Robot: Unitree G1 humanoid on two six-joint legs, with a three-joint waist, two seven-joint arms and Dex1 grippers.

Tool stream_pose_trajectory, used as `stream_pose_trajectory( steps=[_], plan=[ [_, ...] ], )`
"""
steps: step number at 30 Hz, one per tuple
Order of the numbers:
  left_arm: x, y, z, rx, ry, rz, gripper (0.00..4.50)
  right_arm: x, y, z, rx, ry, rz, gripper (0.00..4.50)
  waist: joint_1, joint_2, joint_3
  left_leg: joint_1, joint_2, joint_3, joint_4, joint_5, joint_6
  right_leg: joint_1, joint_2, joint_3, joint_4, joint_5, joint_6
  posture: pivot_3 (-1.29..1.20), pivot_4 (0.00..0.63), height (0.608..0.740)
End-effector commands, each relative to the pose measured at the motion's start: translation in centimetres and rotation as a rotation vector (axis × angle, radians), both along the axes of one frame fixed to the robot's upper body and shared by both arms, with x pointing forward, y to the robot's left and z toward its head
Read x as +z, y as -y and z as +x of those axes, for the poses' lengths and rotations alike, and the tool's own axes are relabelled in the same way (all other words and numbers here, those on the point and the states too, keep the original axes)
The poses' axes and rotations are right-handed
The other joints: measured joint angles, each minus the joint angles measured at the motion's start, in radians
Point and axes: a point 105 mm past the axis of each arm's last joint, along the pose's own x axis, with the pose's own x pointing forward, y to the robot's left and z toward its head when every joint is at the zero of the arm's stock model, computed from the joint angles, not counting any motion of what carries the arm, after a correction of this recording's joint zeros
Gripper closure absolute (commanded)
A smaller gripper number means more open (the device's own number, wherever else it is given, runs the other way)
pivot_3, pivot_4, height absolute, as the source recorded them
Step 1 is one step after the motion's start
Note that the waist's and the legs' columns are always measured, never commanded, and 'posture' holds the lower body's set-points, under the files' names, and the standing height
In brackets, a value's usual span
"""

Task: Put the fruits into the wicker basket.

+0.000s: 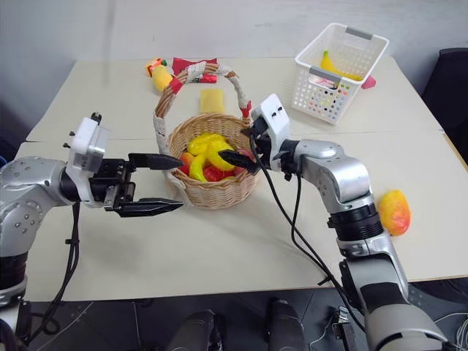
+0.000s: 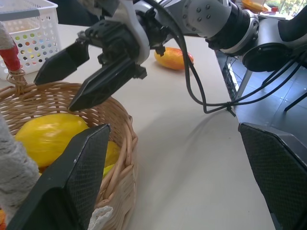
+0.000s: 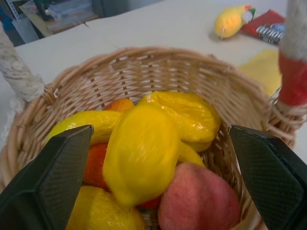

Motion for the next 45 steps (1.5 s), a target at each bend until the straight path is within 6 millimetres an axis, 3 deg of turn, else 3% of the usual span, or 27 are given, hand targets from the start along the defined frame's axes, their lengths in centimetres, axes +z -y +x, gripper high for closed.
stream_pose_trajectory(
  steps=[1, 4, 10, 12, 14, 19, 31, 34, 36, 38, 41, 43, 45],
  plan=[
    [0.5, 0.3, -0.1, -0.026, 0.036, -0.008, 0.00, 3.9, 5.6, -2.8, -0.080, 0.056, 0.092, 0.01, 0.013, 0.000, 0.000, 0.000, 0.000, -0.001, 0.001, 0.000, 0.000, 0.000, 0.000, -0.001, 0.000, 0.000, 0.000, 0.00, 0.150, 0.740],
    [0.4, 0.9, -0.2, -0.059, 0.030, -0.012, 0.00, 4.9, 11.0, -4.8, -0.261, 0.046, 0.078, 0.01, 0.025, 0.000, 0.000, 0.000, 0.000, 0.000, 0.002, 0.000, 0.001, 0.001, -0.001, 0.000, 0.000, 0.001, 0.001, 0.00, 0.150, 0.740],
    [-0.3, 2.6, -1.2, -0.125, 0.030, -0.032, 0.00, 2.1, 22.4, -8.0, -0.819, -0.083, -0.046, 0.01, 0.020, 0.000, 0.000, 0.009, 0.001, 0.002, 0.001, 0.001, 0.001, 0.010, 0.000, 0.002, 0.000, 0.001, 0.001, 0.00, 0.150, 0.740],
    [-0.4, 3.1, -1.5, -0.136, 0.027, -0.052, 0.00, 0.9, 25.4, -9.0, -0.985, -0.134, -0.105, 0.01, 0.019, 0.000, 0.000, 0.011, 0.001, 0.003, 0.001, 0.001, 0.001, 0.011, 0.000, 0.004, 0.002, 0.001, 0.001, 0.00, 0.150, 0.740],
    [-0.5, 3.5, -1.6, -0.137, 0.022, -0.069, 0.00, -0.3, 26.8, -9.7, -1.044, -0.193, -0.117, 0.01, 0.018, 0.000, 0.000, 0.012, 0.001, 0.003, 0.001, 0.001, 0.001, 0.011, 0.000, 0.006, 0.002, 0.001, 0.001, 0.00, 0.150, 0.740],
    [-1.1, 3.5, -1.6, -0.122, 0.015, -0.064, 0.00, -4.0, 28.1, -10.1, -1.085, -0.327, -0.134, 0.01, 0.015, 0.000, 0.000, 0.014, 0.001, 0.004, 0.001, 0.001, 0.001, 0.012, 0.000, 0.007, 0.003, 0.001, 0.001, 0.00, 0.150, 0.740],
    [-0.5, 3.4, -1.8, -0.103, 0.040, -0.064, 0.00, -10.6, 29.3, -8.1, -1.100, -0.499, -0.013, 0.01, 0.023, 0.000, 0.000, 0.013, 0.000, 0.003, 0.001, 0.001, 0.002, 0.012, 0.000, 0.006, 0.001, 0.001, 0.002, 0.00, 0.150, 0.740],
    [-0.4, 3.2, -1.7, -0.093, 0.048, -0.058, 0.00, -11.0, 28.8, -7.6, -1.069, -0.509, 0.021, 0.54, 0.022, 0.000, 0.000, 0.013, 0.000, 0.003, 0.001, 0.001, 0.002, 0.012, 0.000, 0.006, 0.001, 0.001, 0.002, 0.00, 0.150, 0.740],
    [-0.2, 3.0, -1.7, -0.081, 0.054, -0.059, 0.00, -9.9, 27.8, -7.3, -0.999, -0.473, 0.040, 1.15, 0.022, 0.000, 0.000, 0.013, 0.000, 0.003, 0.001, 0.001, 0.002, 0.012, 0.000, 0.006, 0.002, 0.001, 0.002, 0.00, 0.150, 0.740],
    [-0.1, 2.9, -1.7, -0.073, 0.056, -0.060, 0.00, -8.9, 26.7, -7.1, -0.931, -0.430, 0.057, 1.29, 0.021, 0.000, 0.000, 0.013, 0.000, 0.003, 0.001, 0.001, 0.002, 0.012, 0.000, 0.006, 0.001, 0.001, 0.002, 0.00, 0.150, 0.740],
    [0.1, 2.3, -1.3, -0.029, 0.058, -0.070, 0.00, -4.6, 19.4, -7.3, -0.513, -0.342, 0.125, 1.31, 0.015, 0.001, 0.000, 0.013, 0.000, 0.003, 0.001, 0.001, 0.002, 0.012, 0.001, 0.006, 0.002, 0.001, 0.002, 0.00, 0.150, 0.740],
    [0.3, 1.9, -1.0, -0.006, 0.057, -0.080, 0.00, -3.5, 16.5, -7.9, -0.366, -0.323, 0.111, 1.31, 0.010, 0.001, 0.001, 0.013, 0.001, 0.003, 0.001, 0.001, 0.002, 0.012, 0.001, 0.006, 0.002, 0.001, 0.002, 0.00, 0.150, 0.740],
    [0.9, 1.0, -0.6, 0.036, 0.055, -0.101, 0.00, -2.5, 12.1, -7.7, -0.192, -0.294, 0.098, 1.31, 0.007, 0.001, 0.001, 0.014, 0.002, 0.001, 0.001, 0.001, 0.001, 0.013, 0.002, 0.006, 0.001, 0.001, 0.002, 0.00, 0.150, 0.740]
  ],
)
